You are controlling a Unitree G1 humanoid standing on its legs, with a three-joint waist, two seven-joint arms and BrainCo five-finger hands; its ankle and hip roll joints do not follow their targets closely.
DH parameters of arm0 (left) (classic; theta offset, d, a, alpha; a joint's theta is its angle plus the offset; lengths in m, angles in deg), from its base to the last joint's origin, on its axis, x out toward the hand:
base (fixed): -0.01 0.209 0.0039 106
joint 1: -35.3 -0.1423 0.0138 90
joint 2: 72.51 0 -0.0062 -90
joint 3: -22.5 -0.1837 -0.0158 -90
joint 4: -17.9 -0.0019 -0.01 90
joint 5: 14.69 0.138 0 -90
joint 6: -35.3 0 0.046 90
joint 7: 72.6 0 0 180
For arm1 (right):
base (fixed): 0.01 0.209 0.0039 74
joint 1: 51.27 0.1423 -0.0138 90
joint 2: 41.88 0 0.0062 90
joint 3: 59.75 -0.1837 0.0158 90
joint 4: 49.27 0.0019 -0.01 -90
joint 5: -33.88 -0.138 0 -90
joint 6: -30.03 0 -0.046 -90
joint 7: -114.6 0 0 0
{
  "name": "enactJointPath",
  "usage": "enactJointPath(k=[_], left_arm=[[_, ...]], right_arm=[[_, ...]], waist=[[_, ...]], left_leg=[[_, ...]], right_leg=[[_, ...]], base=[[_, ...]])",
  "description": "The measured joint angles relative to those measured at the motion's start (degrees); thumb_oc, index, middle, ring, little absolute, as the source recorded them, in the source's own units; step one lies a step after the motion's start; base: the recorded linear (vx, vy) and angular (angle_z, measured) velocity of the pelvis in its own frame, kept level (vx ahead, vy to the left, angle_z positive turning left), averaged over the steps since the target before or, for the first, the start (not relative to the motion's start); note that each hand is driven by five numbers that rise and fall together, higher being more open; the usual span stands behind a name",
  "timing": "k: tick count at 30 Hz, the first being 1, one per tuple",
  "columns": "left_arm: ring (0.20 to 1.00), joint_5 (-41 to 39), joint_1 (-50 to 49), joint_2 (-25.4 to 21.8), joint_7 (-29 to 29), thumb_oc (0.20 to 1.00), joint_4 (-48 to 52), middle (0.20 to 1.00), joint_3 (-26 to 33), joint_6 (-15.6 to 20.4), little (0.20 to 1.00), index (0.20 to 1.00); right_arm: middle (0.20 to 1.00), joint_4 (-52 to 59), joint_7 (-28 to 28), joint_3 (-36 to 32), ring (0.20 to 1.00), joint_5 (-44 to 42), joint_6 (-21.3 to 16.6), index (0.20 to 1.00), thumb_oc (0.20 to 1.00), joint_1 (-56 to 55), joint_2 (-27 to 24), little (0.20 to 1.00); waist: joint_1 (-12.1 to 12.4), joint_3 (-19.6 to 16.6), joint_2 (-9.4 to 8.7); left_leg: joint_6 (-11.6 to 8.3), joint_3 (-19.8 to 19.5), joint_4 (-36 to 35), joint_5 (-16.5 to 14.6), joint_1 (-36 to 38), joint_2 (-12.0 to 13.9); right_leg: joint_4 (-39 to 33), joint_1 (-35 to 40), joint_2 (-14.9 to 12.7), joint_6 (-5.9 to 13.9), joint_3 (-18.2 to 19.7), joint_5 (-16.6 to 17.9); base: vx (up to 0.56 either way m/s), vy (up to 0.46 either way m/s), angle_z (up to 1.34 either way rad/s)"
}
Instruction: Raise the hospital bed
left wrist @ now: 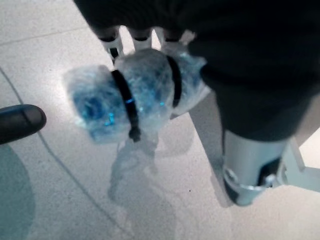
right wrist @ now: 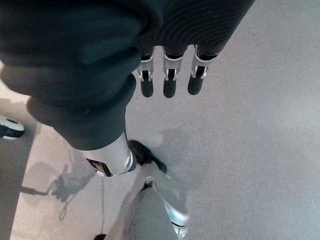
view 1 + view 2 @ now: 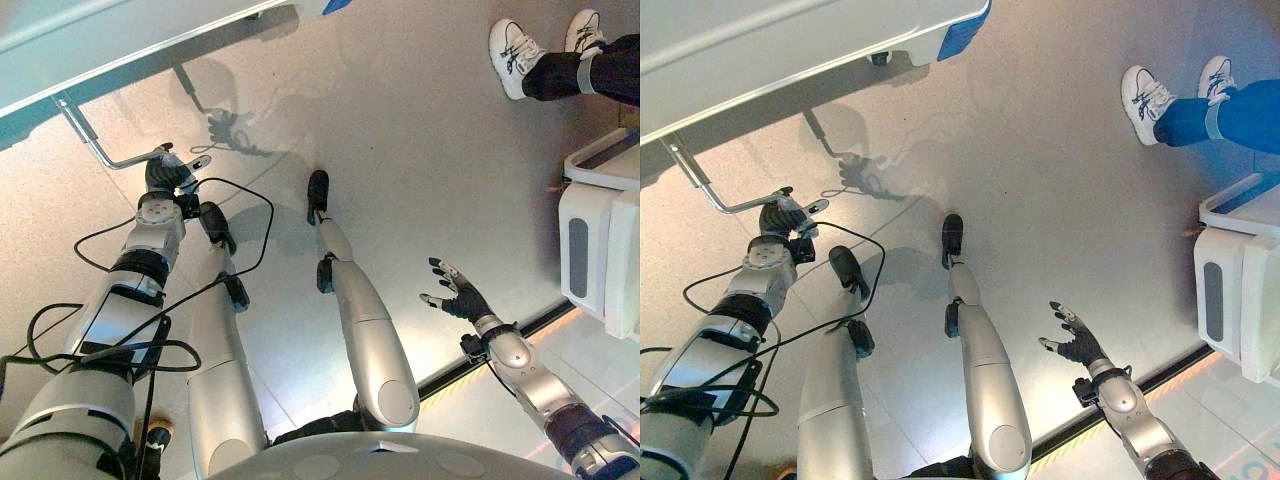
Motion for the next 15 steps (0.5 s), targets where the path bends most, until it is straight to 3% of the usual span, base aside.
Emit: enactJointPath(k=[15], left_arm=[[1.0,-0.1,-1.0,1.4,0.6,1.0,0.3,1.0,0.0,0.4,1.0,1.0]], right_arm=[[1.0,-0.4,0.1,0.0,1.0,0.0,0.0,1.0,1.0,0.0,-1.6,1.0]], waist=[[1.3,0.2,0.27]], left_leg=[[-0.3,-1.0,-1.1,0.9,2.1,-0.1]], right_leg=[[1.1,1.9,-0.1,-0.49,-1.2,-0.7]], base=[[-0.01,0.002,0.02]])
